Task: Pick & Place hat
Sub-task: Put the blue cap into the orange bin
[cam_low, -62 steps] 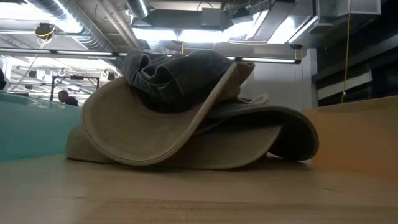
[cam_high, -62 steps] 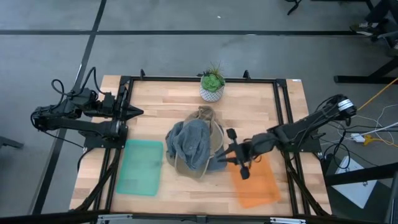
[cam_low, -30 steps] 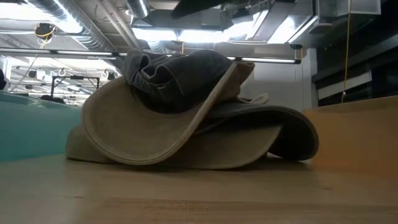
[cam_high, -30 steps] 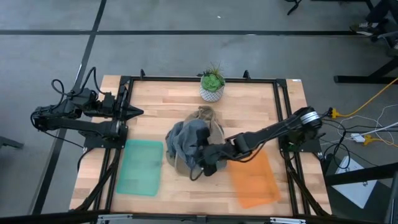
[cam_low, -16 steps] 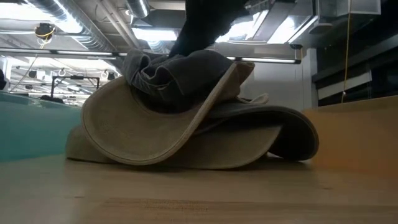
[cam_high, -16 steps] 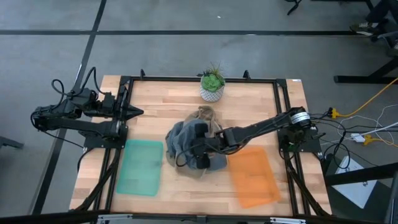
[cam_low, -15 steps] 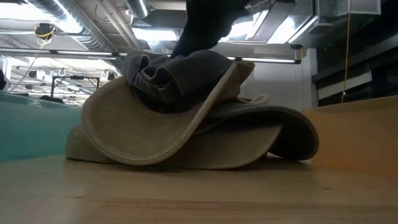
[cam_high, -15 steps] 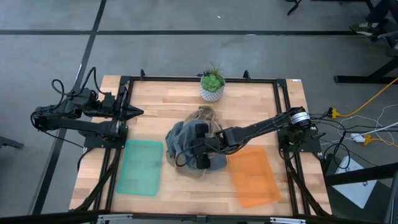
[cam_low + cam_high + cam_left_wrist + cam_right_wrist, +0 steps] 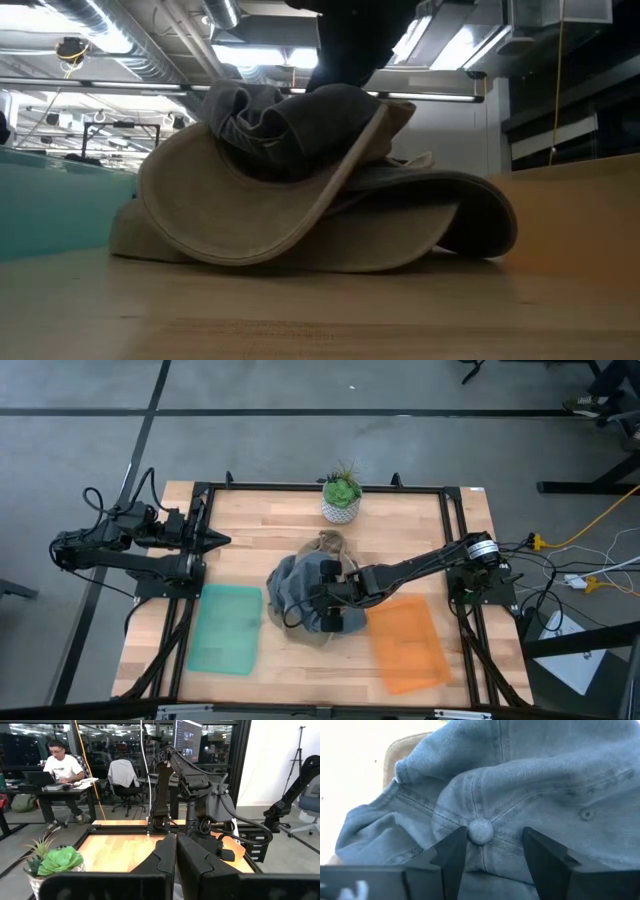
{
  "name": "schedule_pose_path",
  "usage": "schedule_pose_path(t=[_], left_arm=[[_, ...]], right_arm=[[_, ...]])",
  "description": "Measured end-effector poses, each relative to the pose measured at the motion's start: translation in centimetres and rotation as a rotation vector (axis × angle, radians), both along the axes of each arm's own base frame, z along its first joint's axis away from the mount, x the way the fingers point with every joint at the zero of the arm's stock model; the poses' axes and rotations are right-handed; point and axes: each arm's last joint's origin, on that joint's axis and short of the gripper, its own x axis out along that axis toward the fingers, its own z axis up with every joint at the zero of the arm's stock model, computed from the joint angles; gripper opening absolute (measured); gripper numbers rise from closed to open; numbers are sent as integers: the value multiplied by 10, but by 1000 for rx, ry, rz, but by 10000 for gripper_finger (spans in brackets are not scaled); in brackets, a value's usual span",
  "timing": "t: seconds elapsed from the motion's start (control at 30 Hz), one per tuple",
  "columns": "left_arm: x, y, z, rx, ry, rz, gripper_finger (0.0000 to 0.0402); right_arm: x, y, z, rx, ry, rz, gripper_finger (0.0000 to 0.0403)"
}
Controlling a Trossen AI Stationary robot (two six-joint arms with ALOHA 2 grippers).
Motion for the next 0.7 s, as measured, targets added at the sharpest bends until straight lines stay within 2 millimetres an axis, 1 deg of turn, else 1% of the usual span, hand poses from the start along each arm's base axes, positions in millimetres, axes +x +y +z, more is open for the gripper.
schedule_pose_path(t=[0.1,0.3,0.37,0.47,0.6,0.7], left_arm=[[0,0,0,0,0,0,7],[0,0,0,0,0,0,12],[0,0,0,0,0,0,12],[0,0,0,0,0,0,10],[0,0,0,0,0,0,8],[0,0,0,0,0,0,11]], right_arm=[[0,0,0,-3,4,2,147],[0,0,0,-5,6,4,47],[0,0,0,-7,6,5,24],[-1,0,0,-9,7,8,24],[-1,-1,0,-55,18,15,47],[-3,-1,11,-109,44,21,42]])
